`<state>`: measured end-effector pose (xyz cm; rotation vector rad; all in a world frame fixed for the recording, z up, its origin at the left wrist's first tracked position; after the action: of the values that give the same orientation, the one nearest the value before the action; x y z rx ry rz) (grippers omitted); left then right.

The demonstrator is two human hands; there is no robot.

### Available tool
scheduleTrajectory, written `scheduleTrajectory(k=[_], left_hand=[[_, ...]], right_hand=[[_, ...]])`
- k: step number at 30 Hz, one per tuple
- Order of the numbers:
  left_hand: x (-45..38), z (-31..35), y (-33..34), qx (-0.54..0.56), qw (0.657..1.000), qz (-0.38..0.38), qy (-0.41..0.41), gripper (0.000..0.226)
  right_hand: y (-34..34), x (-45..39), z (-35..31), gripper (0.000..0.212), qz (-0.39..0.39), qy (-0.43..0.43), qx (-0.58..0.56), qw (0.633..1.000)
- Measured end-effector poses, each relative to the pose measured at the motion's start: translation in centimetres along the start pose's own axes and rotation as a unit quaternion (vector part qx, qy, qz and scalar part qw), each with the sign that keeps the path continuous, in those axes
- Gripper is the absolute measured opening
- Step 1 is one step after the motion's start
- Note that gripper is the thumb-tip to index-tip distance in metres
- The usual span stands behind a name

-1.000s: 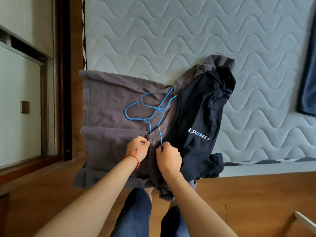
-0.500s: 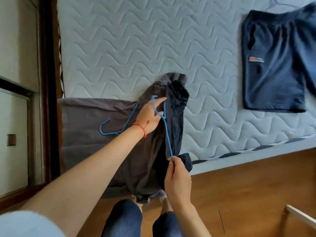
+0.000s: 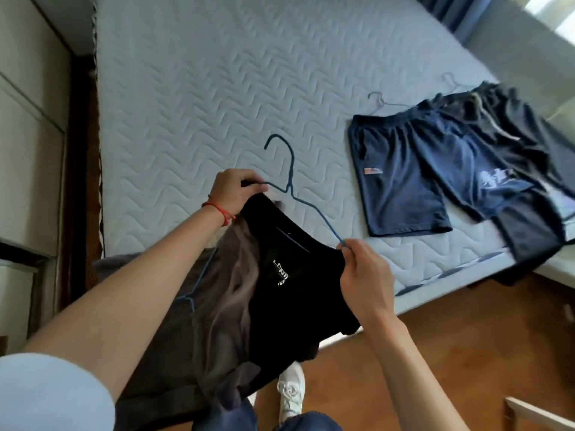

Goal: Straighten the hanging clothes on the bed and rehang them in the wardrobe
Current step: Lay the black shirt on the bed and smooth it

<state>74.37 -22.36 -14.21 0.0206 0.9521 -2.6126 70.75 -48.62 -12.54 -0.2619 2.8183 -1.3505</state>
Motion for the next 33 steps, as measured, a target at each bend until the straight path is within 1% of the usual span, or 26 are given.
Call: scheduleTrajectory(k=[3,7,14,21,27,31,33], left_hand=[[-0.4,1.8,-3.1,0.024,0.999,0.032,-0.001,0.019],[-1.2,4.7,-8.6,0.035,0.994,0.099,0.040,0.021],[-2.5,11.8,-18.9,0.041,0.970,0.199,0.132,0.021],[-1.7,17.3,-28.1,0.076,0.941,0.268,0.191,0.019],[-0.2,19.1,-33.1,0.081,0.929,0.301,0.202,0.015],[0.5,21.8,-35.1,0.103,0.909,0.335,0.225,0.012],[0.6,23.5,-35.6,0.107,0.904,0.338,0.238,0.011]], right_hand=[[-2.6,-0.3,-3.2,0.018,0.037,-0.033,-0.010,0.999],[-6.8,-0.2,-8.0,0.017,0.102,-0.092,-0.027,0.990],[-14.5,-0.7,-16.2,0.018,0.148,-0.159,-0.064,0.974],[-19.8,0.9,-23.5,0.021,0.182,-0.238,-0.090,0.950],[-22.3,2.3,-27.8,0.021,0.206,-0.282,-0.092,0.933],[-24.9,2.6,-29.6,0.021,0.249,-0.301,-0.078,0.917],[-26.3,2.6,-29.9,0.021,0.272,-0.309,-0.069,0.909]])
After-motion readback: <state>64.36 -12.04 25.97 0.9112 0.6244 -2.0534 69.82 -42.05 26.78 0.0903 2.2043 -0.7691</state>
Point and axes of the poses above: each hand's wrist, its own x-axis away from the middle knuckle, its own y-axis out of the palm, z = x × y, the point moved 2 cm from there along -x, towards the middle knuckle, and after that the axes turned 6 degrees about y, right-handed, at the moved point
